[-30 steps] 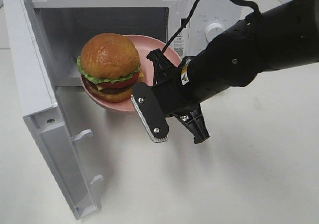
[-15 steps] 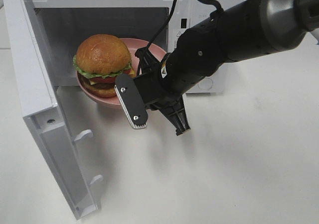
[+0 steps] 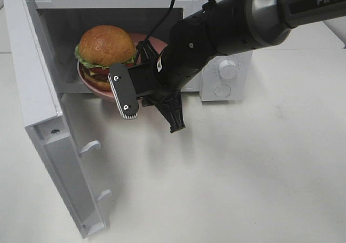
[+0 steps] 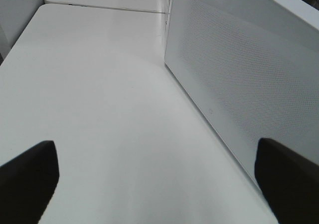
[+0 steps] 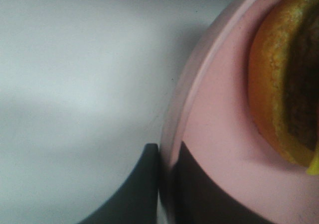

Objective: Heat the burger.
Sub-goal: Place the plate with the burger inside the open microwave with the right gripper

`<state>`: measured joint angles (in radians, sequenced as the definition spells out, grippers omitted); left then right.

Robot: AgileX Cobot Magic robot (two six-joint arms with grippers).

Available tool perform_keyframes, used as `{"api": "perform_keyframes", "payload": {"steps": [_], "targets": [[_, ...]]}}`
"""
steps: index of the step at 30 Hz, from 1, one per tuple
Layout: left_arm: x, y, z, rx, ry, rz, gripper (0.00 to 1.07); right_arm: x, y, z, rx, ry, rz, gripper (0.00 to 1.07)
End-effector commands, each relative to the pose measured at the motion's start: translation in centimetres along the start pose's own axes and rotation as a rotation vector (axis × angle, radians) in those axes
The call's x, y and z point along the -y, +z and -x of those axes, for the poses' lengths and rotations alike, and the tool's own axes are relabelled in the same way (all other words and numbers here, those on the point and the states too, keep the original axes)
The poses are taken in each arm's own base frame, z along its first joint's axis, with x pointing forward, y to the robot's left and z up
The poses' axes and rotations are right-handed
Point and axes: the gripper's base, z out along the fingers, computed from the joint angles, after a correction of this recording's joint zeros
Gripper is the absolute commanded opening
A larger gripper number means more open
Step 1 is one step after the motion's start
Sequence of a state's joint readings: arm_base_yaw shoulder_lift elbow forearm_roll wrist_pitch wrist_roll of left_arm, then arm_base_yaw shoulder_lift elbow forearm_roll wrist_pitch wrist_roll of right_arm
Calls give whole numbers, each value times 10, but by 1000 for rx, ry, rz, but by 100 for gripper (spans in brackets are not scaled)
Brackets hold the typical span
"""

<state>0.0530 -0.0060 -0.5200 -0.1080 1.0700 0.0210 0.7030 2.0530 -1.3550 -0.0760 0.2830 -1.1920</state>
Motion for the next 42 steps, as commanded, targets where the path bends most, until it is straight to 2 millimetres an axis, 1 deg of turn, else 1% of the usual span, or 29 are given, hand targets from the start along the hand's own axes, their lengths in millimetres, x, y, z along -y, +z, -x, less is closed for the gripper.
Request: {"api": "perform_keyframes", "payload": {"steps": [1, 8, 9, 11, 12, 13, 14, 17, 19, 22, 27, 31, 32, 35, 36, 37, 42], "targets": [[1, 0, -1, -2, -1, -12, 100, 24, -2, 6, 16, 25, -87, 0], [1, 0, -1, -2, -1, -12, 100, 37, 7, 9, -3, 39, -92, 0], [1, 0, -1, -2, -1, -12, 100, 43, 9, 11, -5, 55, -99, 0], [1, 0, -1, -2, -1, -12, 100, 46, 10, 11, -7, 57, -102, 0], [1, 0, -1, -2, -1, -12, 100, 52, 12, 13, -10, 62, -114, 0], [1, 0, -1, -2, -1, -12, 100, 52, 12, 13, -10, 62, -114, 0], [1, 0, -1, -2, -1, -12, 100, 57, 15, 14, -5, 69, -127, 0], [1, 0, -1, -2, -1, -12, 100, 63, 20, 16, -1, 69, -139, 0], [1, 0, -1, -2, -1, -12, 100, 65, 22, 17, 0, 69, -143, 0], [1, 0, -1, -2, -1, -12, 100, 68, 31, 17, -9, 73, -134, 0], [1, 0, -1, -2, -1, -12, 100, 73, 38, 18, -7, 82, -141, 0], [1, 0, -1, -2, -1, -12, 100, 77, 48, 18, -13, 100, -145, 0], [1, 0, -1, -2, -1, -12, 100, 80, 50, 14, -21, 126, -155, 0], [1, 0, -1, -2, -1, -12, 100, 81, 51, 13, -20, 136, -158, 0], [1, 0, -1, -2, -1, -12, 100, 82, 55, 13, -20, 151, -158, 0], [1, 0, -1, -2, -1, -12, 100, 84, 55, 8, -26, 154, -165, 0], [1, 0, -1, -2, -1, -12, 100, 85, 61, 7, -31, 147, -171, 0]]}}
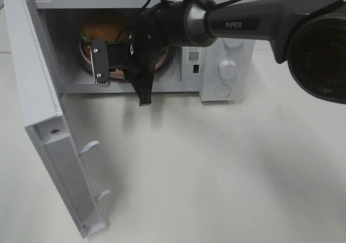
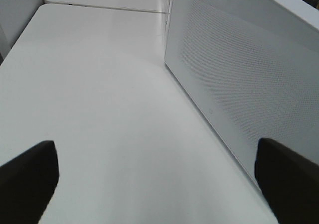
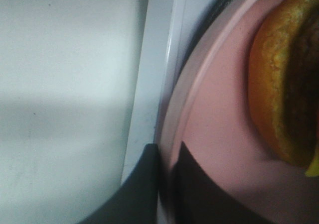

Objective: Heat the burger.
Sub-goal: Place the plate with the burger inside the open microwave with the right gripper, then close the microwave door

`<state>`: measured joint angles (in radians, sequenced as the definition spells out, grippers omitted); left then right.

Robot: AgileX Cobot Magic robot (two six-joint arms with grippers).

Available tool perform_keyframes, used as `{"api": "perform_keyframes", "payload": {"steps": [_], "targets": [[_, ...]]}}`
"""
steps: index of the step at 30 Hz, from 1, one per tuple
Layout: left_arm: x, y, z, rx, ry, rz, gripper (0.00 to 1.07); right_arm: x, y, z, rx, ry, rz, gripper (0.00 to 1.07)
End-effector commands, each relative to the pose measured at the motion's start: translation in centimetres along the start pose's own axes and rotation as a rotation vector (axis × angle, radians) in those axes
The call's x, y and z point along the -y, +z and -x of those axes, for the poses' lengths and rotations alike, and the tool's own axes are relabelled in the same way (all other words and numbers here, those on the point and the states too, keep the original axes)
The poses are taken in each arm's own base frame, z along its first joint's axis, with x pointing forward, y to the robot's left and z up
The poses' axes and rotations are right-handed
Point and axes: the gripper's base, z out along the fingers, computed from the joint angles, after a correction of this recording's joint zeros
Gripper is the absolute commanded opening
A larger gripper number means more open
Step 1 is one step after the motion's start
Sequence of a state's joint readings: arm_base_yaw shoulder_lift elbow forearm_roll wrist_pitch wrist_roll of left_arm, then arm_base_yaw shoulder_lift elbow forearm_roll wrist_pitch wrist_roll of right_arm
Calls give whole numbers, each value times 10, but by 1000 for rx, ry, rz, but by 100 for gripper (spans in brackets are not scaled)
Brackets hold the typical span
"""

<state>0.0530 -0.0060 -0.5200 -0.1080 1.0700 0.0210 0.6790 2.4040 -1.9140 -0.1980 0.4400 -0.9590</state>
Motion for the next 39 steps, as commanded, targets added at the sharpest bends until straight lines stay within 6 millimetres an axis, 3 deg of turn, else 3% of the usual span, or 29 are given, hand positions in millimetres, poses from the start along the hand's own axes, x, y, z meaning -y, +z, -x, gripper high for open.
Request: {"api": "perform_keyframes", "payload": {"steps": [1, 9, 17, 19, 20, 21, 29, 32, 39], "targets": [[1, 0, -1, -2, -1, -12, 100, 15, -5, 3, 33, -7, -85, 0], [1, 0, -1, -2, -1, -12, 100, 19, -2, -2, 31, 3, -96, 1], [0, 0, -1, -2, -1, -12, 100, 21, -2, -2, 48, 6, -120, 19], [0, 0, -1, -2, -1, -12, 100, 21, -2, -2, 47, 6, -119, 35], [0, 0, -1, -2, -1, -12, 100, 21, -2, -2, 47, 6, -119, 35], [0, 0, -1, -2, -1, -12, 100, 21, -2, -2, 49, 12, -117, 44], [0, 0, -1, -2, -1, -12, 100, 13, -9, -5, 48, 29, -87, 64], [0, 0, -1, -2, -1, -12, 100, 5, -14, -8, 42, 27, -69, 70], [0, 0, -1, -2, -1, -12, 100, -4, -29, -13, 56, 21, -75, 72]]}}
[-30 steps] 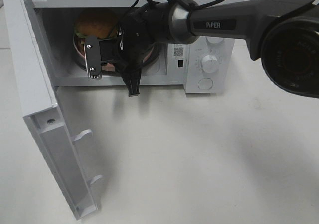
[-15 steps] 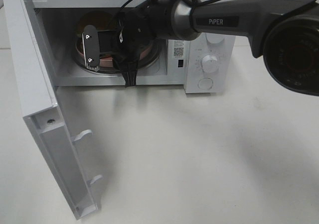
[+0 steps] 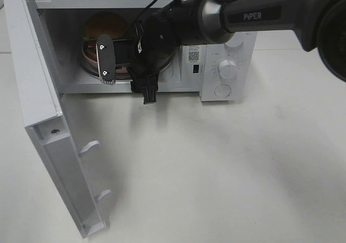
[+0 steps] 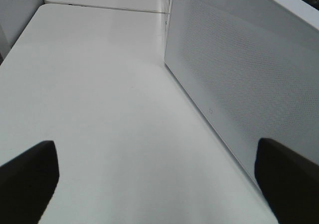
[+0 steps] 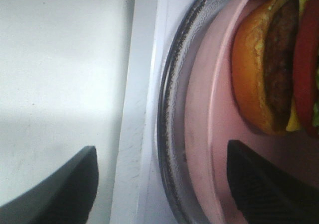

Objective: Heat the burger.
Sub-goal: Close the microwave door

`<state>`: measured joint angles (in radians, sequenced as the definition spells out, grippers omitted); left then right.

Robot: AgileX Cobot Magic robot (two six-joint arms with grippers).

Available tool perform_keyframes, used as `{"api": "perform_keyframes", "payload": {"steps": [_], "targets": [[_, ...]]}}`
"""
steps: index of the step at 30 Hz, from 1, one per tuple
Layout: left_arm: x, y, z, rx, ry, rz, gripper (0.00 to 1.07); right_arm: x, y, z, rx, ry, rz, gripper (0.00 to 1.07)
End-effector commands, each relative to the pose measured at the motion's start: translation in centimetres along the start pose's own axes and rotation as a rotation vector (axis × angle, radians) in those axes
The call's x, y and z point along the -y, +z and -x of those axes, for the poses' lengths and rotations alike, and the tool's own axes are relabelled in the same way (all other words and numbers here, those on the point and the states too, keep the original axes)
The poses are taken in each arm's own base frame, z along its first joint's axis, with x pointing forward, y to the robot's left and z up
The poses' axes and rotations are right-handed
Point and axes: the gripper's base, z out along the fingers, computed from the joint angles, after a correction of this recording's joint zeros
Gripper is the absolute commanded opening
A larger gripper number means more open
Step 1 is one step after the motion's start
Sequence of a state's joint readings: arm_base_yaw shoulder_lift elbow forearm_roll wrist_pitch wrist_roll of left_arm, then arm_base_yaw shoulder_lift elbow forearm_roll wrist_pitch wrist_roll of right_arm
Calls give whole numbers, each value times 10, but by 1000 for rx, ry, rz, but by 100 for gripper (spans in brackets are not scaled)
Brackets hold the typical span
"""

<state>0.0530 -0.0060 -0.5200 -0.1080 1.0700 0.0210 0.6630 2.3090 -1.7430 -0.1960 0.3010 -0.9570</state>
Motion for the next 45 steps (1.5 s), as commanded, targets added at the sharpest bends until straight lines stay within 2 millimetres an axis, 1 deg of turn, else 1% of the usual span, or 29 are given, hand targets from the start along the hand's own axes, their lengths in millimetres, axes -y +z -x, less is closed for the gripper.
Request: {"api": "perform_keyframes", "payload": {"steps": [1, 2, 4, 5, 6, 7, 9, 10, 11, 13, 15, 16, 17, 19, 20, 21, 22, 24, 26, 27, 28, 29, 31, 32, 34, 38, 40, 43, 45], "targets": [[0, 0, -1, -2, -1, -12, 100, 1, -20, -3, 19, 4, -30, 72], [0, 0, -1, -2, -1, -12, 100, 1, -20, -3, 19, 4, -30, 72], [0, 0, -1, -2, -1, -12, 100, -3, -30, -5, 33, 1, -43, 73], [0, 0, -1, -2, -1, -12, 100, -3, -30, -5, 33, 1, -43, 73], [0, 0, -1, -2, -1, -12, 100, -6, -38, -6, 38, 0, -47, 73], [0, 0, -1, -2, -1, -12, 100, -6, -38, -6, 38, 0, -47, 73], [0, 0, -1, -2, -1, -12, 100, -14, -47, -10, 41, -3, -43, 73], [0, 0, -1, -2, -1, -12, 100, -14, -47, -10, 41, -3, -43, 73], [0, 0, -1, -2, -1, -12, 100, -21, -53, -14, 42, -5, -36, 73], [0, 0, -1, -2, -1, -12, 100, -24, -57, -15, 42, -5, -34, 73], [0, 0, -1, -2, -1, -12, 100, -31, -70, -19, 51, -6, -39, 73], [0, 0, -1, -2, -1, -12, 100, -31, -70, -19, 51, -6, -39, 73], [0, 0, -1, -2, -1, -12, 100, -34, -79, -21, 59, 1, -47, 74], [0, 0, -1, -2, -1, -12, 100, -38, -83, -22, 58, 5, -43, 75], [0, 0, -1, -2, -1, -12, 100, -43, -91, -25, 57, 29, -38, 78], [0, 0, -1, -2, -1, -12, 100, -43, -91, -25, 57, 29, -38, 78], [0, 0, -1, -2, -1, -12, 100, -47, -98, -28, 55, 50, -31, 80], [0, 0, -1, -2, -1, -12, 100, -49, -102, -29, 54, 54, -30, 80], [0, 0, -1, -2, -1, -12, 100, -57, -112, -33, 62, 69, -34, 80], [0, 0, -1, -2, -1, -12, 100, -57, -112, -33, 62, 69, -34, 80], [0, 0, -1, -2, -1, -12, 100, -62, -119, -35, 72, 96, -39, 80], [0, 0, -1, -2, -1, -12, 100, -62, -119, -35, 72, 96, -39, 80], [0, 0, -1, -2, -1, -12, 100, -68, -131, -39, 79, 158, -40, 79], [0, 0, -1, -2, -1, -12, 100, -68, -131, -39, 79, 158, -40, 79], [0, 0, -1, -2, -1, -12, 100, -76, -144, -43, 77, 254, -24, 79], [0, 0, -1, -2, -1, -12, 100, -81, -152, -46, 78, 329, -14, 79], [0, 0, -1, -2, -1, -12, 100, -86, -164, -49, 68, 423, 9, 77], [0, 0, -1, -2, -1, -12, 100, -88, -168, -50, 62, 457, 21, 77], [0, 0, -1, -2, -1, -12, 100, -93, -178, -53, 34, 545, 53, 76]]}}
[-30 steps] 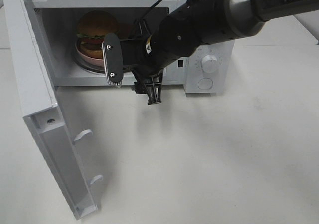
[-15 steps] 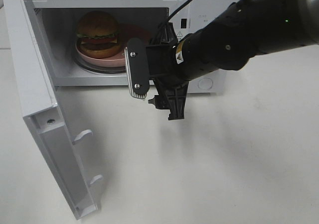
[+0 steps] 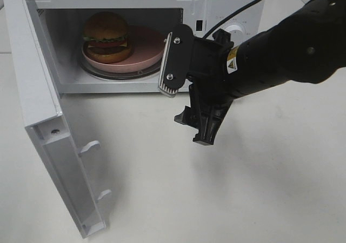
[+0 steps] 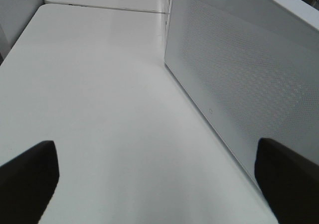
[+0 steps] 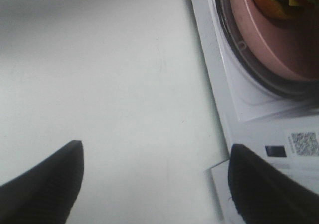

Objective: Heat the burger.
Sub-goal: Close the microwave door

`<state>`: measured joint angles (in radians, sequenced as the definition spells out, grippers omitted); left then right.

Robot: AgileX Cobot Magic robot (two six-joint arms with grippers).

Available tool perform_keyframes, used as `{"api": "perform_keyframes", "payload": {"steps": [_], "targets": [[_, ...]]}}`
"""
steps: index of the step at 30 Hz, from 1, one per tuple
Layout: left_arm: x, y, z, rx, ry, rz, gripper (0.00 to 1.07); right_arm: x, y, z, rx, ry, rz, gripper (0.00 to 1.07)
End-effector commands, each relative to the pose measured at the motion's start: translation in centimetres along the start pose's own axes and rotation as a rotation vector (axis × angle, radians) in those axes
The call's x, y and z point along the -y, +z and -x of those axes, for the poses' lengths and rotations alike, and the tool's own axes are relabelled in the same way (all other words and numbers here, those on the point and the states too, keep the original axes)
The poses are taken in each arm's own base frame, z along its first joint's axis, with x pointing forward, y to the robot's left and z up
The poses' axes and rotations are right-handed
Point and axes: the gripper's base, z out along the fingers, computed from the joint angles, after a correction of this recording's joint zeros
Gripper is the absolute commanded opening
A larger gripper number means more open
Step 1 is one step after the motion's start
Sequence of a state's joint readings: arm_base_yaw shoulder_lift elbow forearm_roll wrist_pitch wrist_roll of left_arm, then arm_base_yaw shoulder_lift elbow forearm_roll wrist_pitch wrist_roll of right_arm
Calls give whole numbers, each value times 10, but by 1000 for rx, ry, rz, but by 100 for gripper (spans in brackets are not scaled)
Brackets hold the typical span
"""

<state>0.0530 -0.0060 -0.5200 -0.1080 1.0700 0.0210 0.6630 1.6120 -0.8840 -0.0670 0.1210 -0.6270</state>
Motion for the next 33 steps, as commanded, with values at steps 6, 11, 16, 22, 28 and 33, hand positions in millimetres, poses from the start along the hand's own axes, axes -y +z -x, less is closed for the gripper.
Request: {"api": "perform_keyframes", "payload": {"steps": [6, 11, 16, 22, 28, 33], "targets": [[0, 0, -1, -2, -1, -12, 100, -9, -34, -15, -147, 322, 76, 76], [0, 0, -1, -2, -1, -12, 100, -12, -50, -19, -214, 430, 94, 76], [0, 0, -1, -2, -1, -12, 100, -15, -74, -23, -282, 571, 100, 76], [0, 0, -1, -2, -1, -12, 100, -18, -99, -29, -343, 636, 102, 76], [0, 0, -1, -2, -1, -12, 100, -17, -127, -32, -318, 642, 67, 76], [0, 0, -1, -2, -1, -12, 100, -18, -143, -34, -301, 660, 51, 76]]}}
